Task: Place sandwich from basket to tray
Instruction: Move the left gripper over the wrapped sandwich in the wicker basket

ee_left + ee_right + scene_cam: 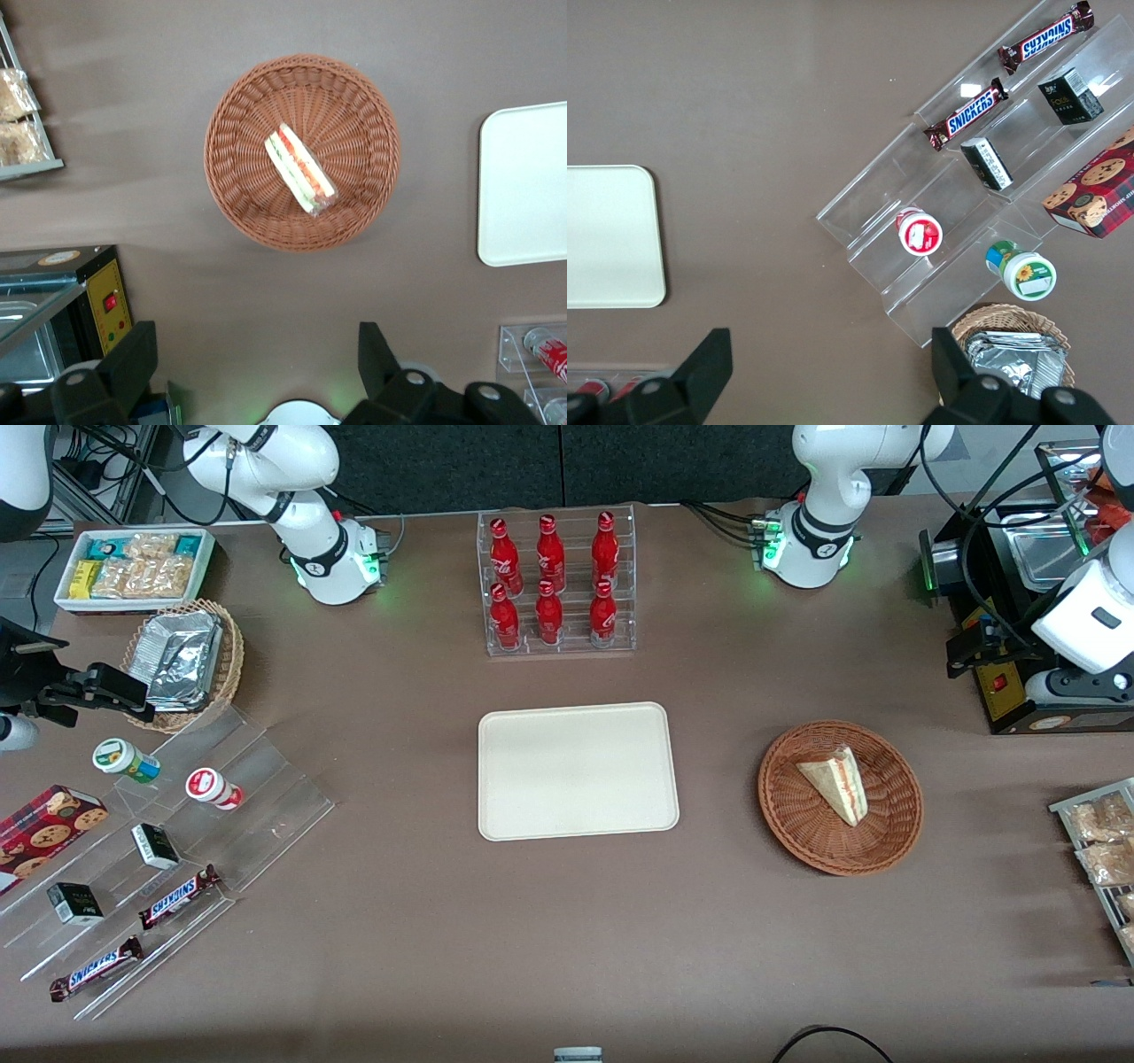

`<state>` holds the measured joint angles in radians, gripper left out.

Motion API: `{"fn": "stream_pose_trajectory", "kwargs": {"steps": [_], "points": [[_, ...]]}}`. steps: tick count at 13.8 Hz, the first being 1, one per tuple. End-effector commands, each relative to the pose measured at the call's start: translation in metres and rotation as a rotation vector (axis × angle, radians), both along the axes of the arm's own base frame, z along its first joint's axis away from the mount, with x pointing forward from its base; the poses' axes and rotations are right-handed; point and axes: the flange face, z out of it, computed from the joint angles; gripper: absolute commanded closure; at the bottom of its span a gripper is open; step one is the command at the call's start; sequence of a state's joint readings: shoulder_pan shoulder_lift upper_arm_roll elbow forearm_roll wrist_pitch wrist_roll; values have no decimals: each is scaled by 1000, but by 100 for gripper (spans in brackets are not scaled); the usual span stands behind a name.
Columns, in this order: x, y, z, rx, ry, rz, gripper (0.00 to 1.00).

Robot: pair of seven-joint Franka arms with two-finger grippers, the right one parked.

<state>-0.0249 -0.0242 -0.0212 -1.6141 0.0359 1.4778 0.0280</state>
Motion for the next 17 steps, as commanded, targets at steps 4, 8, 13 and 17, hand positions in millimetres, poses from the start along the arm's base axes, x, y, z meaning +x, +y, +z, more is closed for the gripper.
{"fn": "stream_pose_trajectory", "kwargs": {"steps": [4, 8, 13, 17], "points": [[-5, 10, -16, 12, 46, 1, 0], [-9, 11, -77, 11, 43, -7, 0], [-6, 8, -136, 21, -29, 137, 0], [-8, -2, -182, 18, -92, 257, 0]]}}
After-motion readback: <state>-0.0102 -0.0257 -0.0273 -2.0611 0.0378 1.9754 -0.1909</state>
